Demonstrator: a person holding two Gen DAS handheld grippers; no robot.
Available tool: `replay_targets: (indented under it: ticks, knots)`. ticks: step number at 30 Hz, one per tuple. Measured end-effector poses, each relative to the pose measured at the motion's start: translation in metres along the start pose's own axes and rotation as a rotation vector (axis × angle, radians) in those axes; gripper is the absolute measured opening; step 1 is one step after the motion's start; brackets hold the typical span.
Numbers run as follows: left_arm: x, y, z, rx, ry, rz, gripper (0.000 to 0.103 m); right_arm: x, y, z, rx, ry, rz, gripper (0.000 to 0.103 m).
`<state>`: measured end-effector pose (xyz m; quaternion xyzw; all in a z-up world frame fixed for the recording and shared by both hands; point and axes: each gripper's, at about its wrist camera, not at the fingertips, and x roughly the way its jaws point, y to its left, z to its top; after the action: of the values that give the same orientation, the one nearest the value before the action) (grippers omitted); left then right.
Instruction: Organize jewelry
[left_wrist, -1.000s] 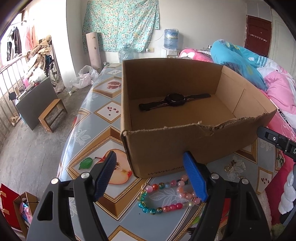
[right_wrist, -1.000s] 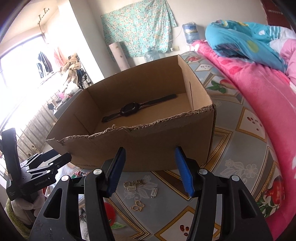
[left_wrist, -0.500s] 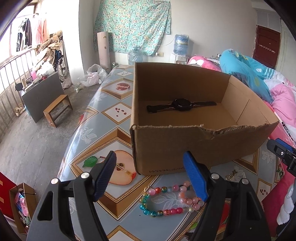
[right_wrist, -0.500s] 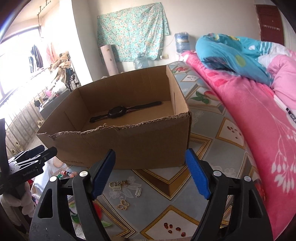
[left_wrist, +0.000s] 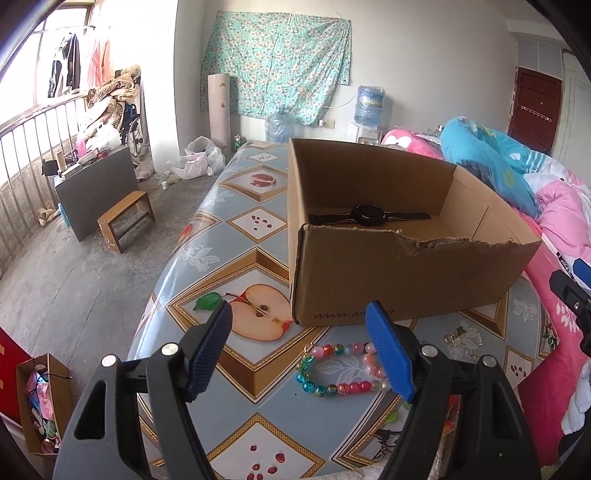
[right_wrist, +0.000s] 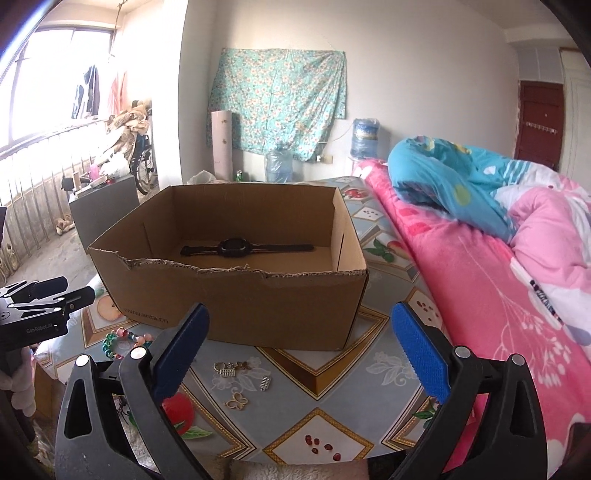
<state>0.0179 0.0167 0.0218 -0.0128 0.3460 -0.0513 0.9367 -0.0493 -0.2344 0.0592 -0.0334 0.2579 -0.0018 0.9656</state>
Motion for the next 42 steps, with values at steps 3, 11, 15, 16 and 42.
replay_targets:
  ticks: [3,11,15,16,42]
  knots:
    - [0.000,-0.002,-0.003,-0.001,0.002,-0.003,0.074,0.000,0.004,0.000,-0.016,0.000,0.003,0.095]
    - [0.001,-0.007,-0.003,0.014,0.004,-0.003,0.074,0.002,0.012,-0.003,-0.049,0.027,0.049,0.095]
    - [0.004,-0.009,-0.002,0.022,0.010,-0.004,0.074,-0.006,0.012,-0.005,-0.050,-0.009,0.038,0.095]
    - [0.004,-0.010,-0.002,0.024,0.011,-0.006,0.074,-0.006,0.012,-0.005,-0.055,-0.013,0.035,0.095]
    - [-0.007,-0.014,-0.028,0.107,0.042,-0.071,0.073,0.005,0.014,-0.035,0.027,0.081,0.242,0.076]
